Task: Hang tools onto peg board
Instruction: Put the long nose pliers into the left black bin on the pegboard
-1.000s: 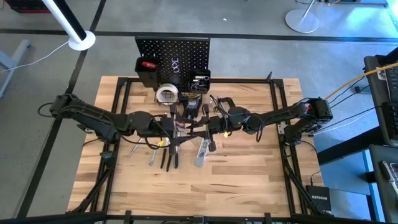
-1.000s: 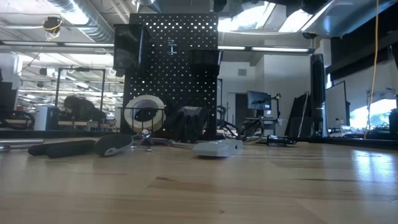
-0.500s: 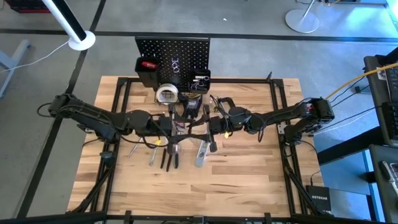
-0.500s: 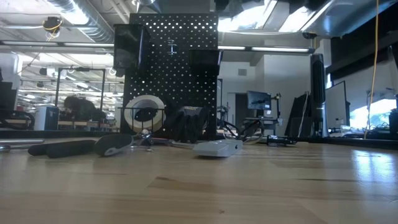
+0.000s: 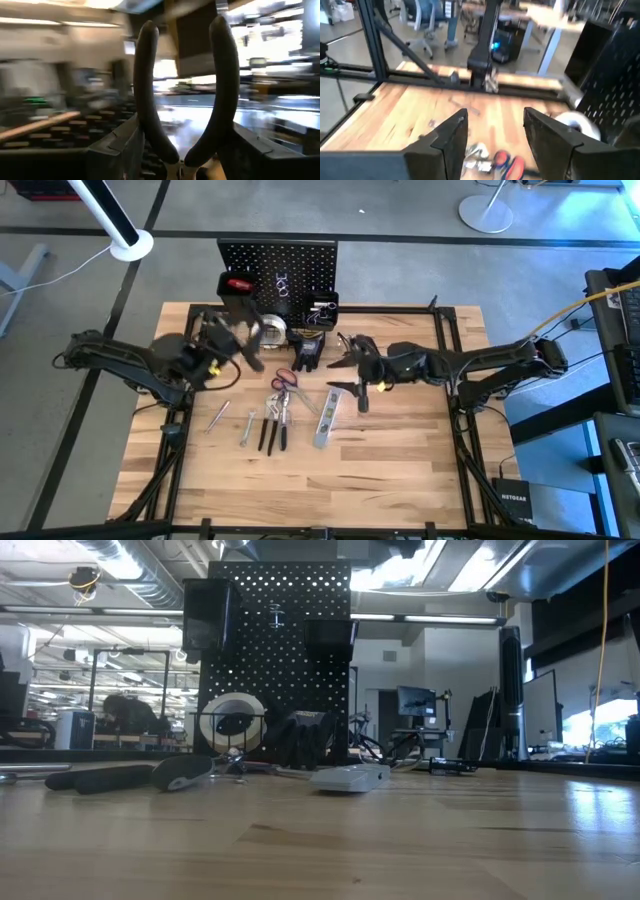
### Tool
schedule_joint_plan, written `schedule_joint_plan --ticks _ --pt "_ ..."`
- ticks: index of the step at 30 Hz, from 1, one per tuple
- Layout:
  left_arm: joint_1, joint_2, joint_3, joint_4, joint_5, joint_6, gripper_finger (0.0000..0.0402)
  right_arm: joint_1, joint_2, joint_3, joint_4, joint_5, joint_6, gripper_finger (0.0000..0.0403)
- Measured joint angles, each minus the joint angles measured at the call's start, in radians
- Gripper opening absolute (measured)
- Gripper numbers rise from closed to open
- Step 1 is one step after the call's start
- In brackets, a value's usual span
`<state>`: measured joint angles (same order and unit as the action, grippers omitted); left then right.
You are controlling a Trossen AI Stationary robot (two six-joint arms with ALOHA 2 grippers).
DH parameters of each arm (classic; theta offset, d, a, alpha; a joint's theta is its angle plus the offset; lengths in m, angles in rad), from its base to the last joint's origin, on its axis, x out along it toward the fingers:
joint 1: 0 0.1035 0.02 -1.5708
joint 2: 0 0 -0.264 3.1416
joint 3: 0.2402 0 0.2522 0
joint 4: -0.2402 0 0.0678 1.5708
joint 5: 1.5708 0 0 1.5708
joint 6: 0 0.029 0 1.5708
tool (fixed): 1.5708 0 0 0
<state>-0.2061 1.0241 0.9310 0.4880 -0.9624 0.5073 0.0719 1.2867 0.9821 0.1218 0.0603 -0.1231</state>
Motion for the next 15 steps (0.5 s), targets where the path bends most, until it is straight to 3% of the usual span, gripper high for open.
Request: schedule_joint_plan --ticks 5,15 --pt "0.100 -0.010 0.000 0.125 -0.126 0.174 0.0194 0.000 0.013 0.000 -0.064 0.000 0.046 0.0195" --pt "0.418 -0.008 0.000 0.089 -0.081 0.032 0.0193 0.014 0.034 -0.002 -0.146 -0.026 0.077 0.0195"
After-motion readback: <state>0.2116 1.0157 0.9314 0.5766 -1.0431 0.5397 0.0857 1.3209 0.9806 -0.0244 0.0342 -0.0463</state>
